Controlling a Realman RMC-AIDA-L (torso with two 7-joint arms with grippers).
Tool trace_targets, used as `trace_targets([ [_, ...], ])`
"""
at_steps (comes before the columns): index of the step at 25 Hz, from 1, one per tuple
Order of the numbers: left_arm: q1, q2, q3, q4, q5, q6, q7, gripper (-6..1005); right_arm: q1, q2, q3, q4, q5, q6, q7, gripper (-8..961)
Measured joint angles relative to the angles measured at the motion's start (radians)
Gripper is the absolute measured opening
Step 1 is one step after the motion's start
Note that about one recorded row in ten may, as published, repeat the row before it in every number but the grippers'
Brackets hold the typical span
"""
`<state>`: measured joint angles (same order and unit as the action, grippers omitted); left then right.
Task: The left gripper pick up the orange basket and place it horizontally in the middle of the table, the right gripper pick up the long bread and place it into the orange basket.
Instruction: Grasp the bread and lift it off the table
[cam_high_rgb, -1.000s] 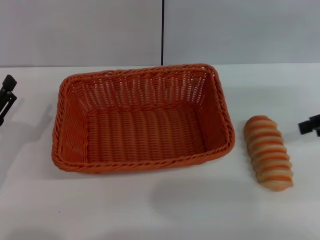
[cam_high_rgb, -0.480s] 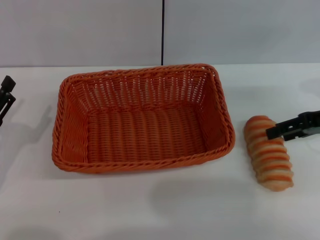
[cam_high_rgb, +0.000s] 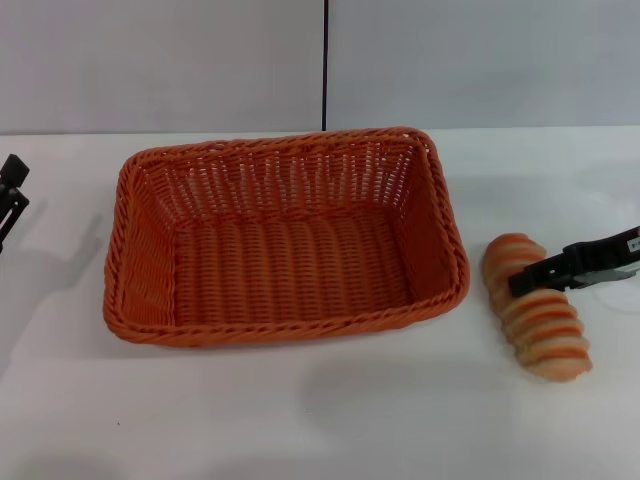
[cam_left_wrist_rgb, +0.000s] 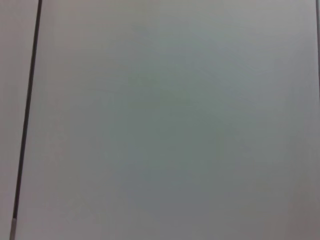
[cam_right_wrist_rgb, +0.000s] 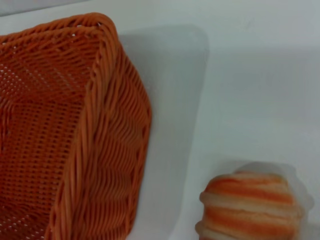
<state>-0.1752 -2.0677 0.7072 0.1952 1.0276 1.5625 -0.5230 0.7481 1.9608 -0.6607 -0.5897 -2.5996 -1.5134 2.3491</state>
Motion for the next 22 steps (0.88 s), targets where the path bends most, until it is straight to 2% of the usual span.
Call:
trace_targets([
  [2,0.004,0.0,-0.001,0.0,-0.003,0.005,0.0,755,0.0,0.0,0.002,0.003,0.0,0.006,0.0,711],
  [15,0.008,0.0,-0.011,-0.014,-0.005,0.007,0.0,755,-0.014,0.002,0.01,-0.015,0.013,0.0,0.003,436],
  [19,0.008,0.001,-0.012,-0.014,-0.005,0.007,0.0,756,-0.061,0.02,0.01,-0.155,0.092,-0.096,0.033,385],
  [20,0.008,0.001,-0.012,-0.014,-0.005,0.007,0.0,756,-0.061,0.02,0.01,-0.155,0.092,-0.096,0.033,376],
  [22,0.008,0.001,-0.012,-0.014,-0.005,0.006,0.0,756,-0.099,0.039,0.01,-0.29,0.105,-0.169,0.068,359],
])
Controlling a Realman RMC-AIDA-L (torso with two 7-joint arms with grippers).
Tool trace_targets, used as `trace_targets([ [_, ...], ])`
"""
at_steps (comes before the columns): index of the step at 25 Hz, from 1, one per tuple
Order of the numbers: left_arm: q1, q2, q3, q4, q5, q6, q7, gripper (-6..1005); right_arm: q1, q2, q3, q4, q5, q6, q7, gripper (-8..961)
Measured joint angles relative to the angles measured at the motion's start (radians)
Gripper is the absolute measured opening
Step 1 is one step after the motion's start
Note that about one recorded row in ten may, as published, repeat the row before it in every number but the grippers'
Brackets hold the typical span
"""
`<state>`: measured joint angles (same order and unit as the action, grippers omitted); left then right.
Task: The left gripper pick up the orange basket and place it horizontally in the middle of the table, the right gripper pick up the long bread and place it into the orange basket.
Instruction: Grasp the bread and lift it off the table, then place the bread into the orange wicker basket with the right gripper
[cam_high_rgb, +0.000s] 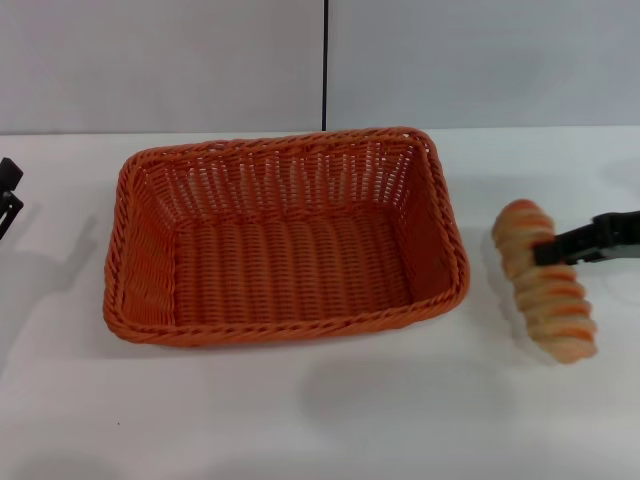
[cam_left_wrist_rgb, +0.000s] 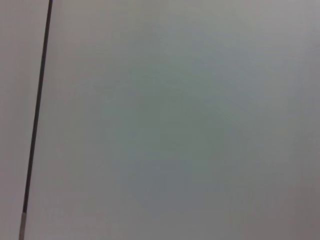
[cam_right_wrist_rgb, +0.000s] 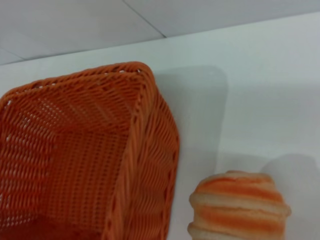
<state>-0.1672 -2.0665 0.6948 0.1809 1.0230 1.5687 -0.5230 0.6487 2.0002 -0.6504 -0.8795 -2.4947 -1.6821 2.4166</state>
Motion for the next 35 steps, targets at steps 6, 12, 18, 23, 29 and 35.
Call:
trace_targets([
  [6,0.0,0.001,-0.002,0.0,0.0,0.0,0.0,756,-0.061,0.022,0.002,-0.174,0.01,-0.133,0.046,315],
  [12,0.003,0.003,-0.013,0.002,-0.001,0.0,0.0,755,-0.144,0.029,0.014,-0.303,0.184,-0.287,0.067,268],
  [18,-0.006,0.002,-0.014,0.005,-0.002,0.001,0.0,755,-0.136,0.007,0.026,-0.296,0.411,-0.4,0.081,228],
  [23,-0.006,0.001,-0.012,0.002,-0.002,0.004,0.0,756,-0.086,-0.014,0.014,-0.234,0.446,-0.345,-0.04,199],
  [29,0.003,0.0,-0.014,0.0,-0.002,0.034,-0.005,755,-0.014,-0.018,-0.038,-0.118,0.433,-0.162,-0.325,165],
  [35,0.006,0.0,-0.014,0.0,-0.001,0.048,-0.01,756,0.055,-0.021,-0.105,-0.031,0.43,-0.07,-0.396,156],
])
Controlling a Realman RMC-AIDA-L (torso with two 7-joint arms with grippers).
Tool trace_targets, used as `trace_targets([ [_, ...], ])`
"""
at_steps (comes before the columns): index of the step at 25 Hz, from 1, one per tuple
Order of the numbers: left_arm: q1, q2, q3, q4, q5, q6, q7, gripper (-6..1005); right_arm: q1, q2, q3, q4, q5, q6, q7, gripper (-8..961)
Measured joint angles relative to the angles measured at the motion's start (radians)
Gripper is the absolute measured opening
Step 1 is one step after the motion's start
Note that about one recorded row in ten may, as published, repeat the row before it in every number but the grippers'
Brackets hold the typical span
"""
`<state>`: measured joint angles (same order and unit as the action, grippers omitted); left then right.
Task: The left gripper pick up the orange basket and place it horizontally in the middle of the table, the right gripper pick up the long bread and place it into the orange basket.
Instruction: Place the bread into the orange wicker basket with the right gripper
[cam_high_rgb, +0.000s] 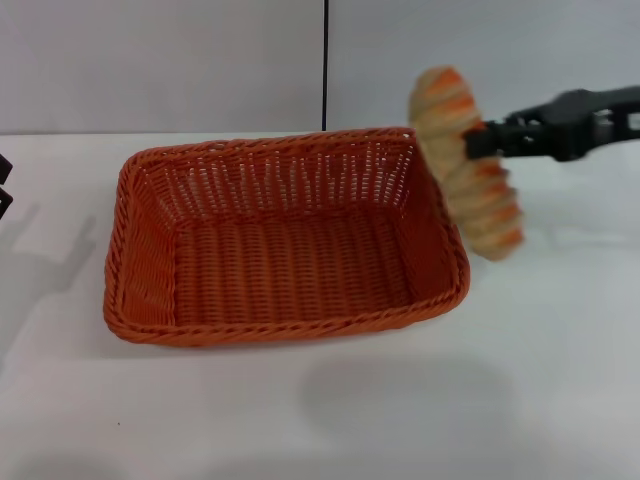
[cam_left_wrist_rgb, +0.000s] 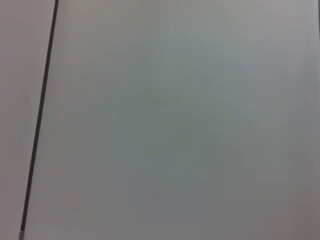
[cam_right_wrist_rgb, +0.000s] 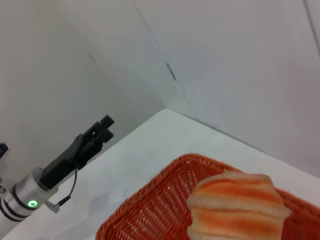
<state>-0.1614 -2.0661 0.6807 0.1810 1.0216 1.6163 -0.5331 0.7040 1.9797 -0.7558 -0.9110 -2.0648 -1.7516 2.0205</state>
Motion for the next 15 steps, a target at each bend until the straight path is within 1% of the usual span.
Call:
trace_targets([
  [3,-0.004,-0.001,0.003,0.0,0.0,0.0,0.001,756,0.043,0.008,-0.012,0.047,0.002,0.035,-0.049,150],
  [4,-0.005,-0.002,0.004,0.0,0.0,0.0,0.002,756,0.074,0.016,-0.015,0.079,0.005,0.051,-0.09,148],
  [5,-0.006,-0.002,0.005,0.0,0.0,0.0,0.002,756,0.074,0.016,-0.015,0.079,0.005,0.051,-0.09,147],
  [8,-0.01,-0.002,0.005,0.0,0.0,0.0,0.003,756,0.11,0.03,-0.02,0.122,0.006,0.068,-0.147,146],
  [9,-0.012,-0.002,0.004,0.0,0.0,0.0,0.003,756,0.131,0.04,-0.042,0.154,0.006,0.084,-0.176,145],
  [10,-0.013,-0.002,0.004,0.0,0.0,0.001,0.004,756,0.131,0.04,-0.042,0.154,0.006,0.084,-0.176,144],
  [11,-0.014,-0.002,0.003,0.0,0.0,0.001,0.005,755,0.139,0.047,-0.08,0.174,0.006,0.115,-0.189,143],
  [12,-0.014,-0.002,0.003,0.0,0.0,0.001,0.005,755,0.139,0.047,-0.08,0.174,0.006,0.115,-0.189,142],
  [13,-0.014,-0.002,0.003,0.0,0.0,0.001,0.005,755,0.141,0.05,-0.106,0.185,0.005,0.137,-0.195,141],
  [14,-0.016,-0.002,0.002,0.0,0.0,0.001,0.006,755,0.143,0.057,-0.16,0.206,0.005,0.184,-0.21,140],
  [15,-0.016,-0.002,0.001,0.0,0.0,0.001,0.006,755,0.143,0.057,-0.16,0.206,0.005,0.184,-0.21,139],
])
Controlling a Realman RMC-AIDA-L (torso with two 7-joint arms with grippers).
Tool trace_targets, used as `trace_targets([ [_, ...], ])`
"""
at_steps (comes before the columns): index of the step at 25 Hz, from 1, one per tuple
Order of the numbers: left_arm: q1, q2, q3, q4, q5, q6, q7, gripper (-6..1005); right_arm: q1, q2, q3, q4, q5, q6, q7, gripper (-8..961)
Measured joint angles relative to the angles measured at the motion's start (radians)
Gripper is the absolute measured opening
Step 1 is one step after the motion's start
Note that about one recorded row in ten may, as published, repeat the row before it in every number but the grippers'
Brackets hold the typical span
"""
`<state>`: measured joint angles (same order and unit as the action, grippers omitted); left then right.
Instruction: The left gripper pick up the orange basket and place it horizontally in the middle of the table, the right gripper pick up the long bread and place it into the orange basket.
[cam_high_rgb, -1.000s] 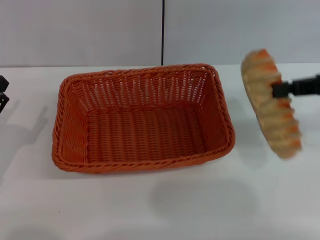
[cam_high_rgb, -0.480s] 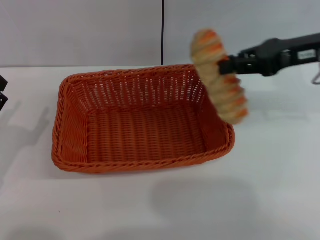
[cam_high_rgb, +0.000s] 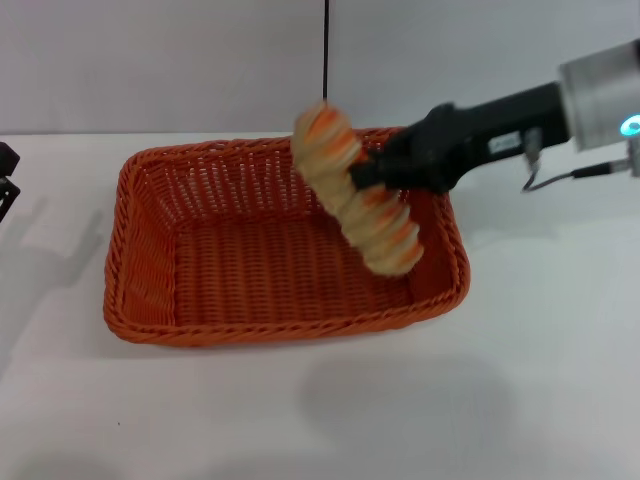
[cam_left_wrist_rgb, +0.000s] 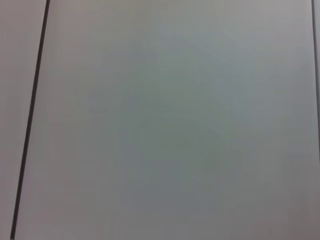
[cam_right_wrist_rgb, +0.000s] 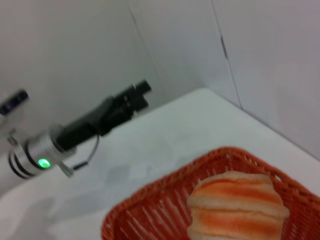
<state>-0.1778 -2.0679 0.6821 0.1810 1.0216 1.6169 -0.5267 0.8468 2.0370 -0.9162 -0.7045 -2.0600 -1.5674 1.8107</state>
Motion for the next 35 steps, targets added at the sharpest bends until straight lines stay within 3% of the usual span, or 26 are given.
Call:
trace_targets([
  [4,0.0,0.001,-0.001,0.0,0.0,-0.001,0.001,755,-0.002,0.016,-0.072,0.021,0.002,0.085,-0.022,143],
  [9,0.002,0.002,-0.001,0.0,0.0,-0.002,0.002,756,-0.018,0.032,-0.077,0.005,0.039,0.114,-0.061,152],
  [13,0.003,0.003,-0.001,0.0,0.0,-0.002,0.002,756,-0.024,0.032,-0.08,0.003,0.06,0.12,-0.067,159],
  [18,0.004,0.003,-0.001,0.0,0.0,-0.002,0.002,756,-0.028,0.034,-0.08,-0.009,0.061,0.116,-0.068,406],
  [22,0.006,0.003,-0.001,0.004,0.0,-0.002,0.002,755,-0.067,0.037,-0.078,-0.085,0.082,0.073,-0.059,501],
  [24,0.008,0.004,-0.001,0.005,0.0,-0.002,0.002,755,-0.149,0.039,-0.082,-0.222,0.182,0.008,-0.058,548],
  [25,0.009,0.005,-0.001,0.006,0.0,-0.001,0.002,755,-0.149,0.039,-0.082,-0.222,0.182,0.008,-0.058,548],
  [27,0.011,0.005,-0.001,0.006,0.0,-0.001,0.002,755,-0.216,0.04,-0.086,-0.314,0.265,-0.037,-0.058,548],
  [29,0.015,0.005,-0.001,0.005,0.0,-0.001,0.002,755,-0.347,0.042,-0.113,-0.46,0.414,-0.086,-0.058,548],
  [30,0.015,0.005,-0.001,0.005,0.0,-0.001,0.002,755,-0.347,0.042,-0.113,-0.46,0.414,-0.086,-0.058,548],
  [35,0.022,0.004,-0.001,0.005,0.0,0.002,0.002,756,-0.579,0.048,-0.158,-0.581,0.637,-0.073,-0.17,548],
])
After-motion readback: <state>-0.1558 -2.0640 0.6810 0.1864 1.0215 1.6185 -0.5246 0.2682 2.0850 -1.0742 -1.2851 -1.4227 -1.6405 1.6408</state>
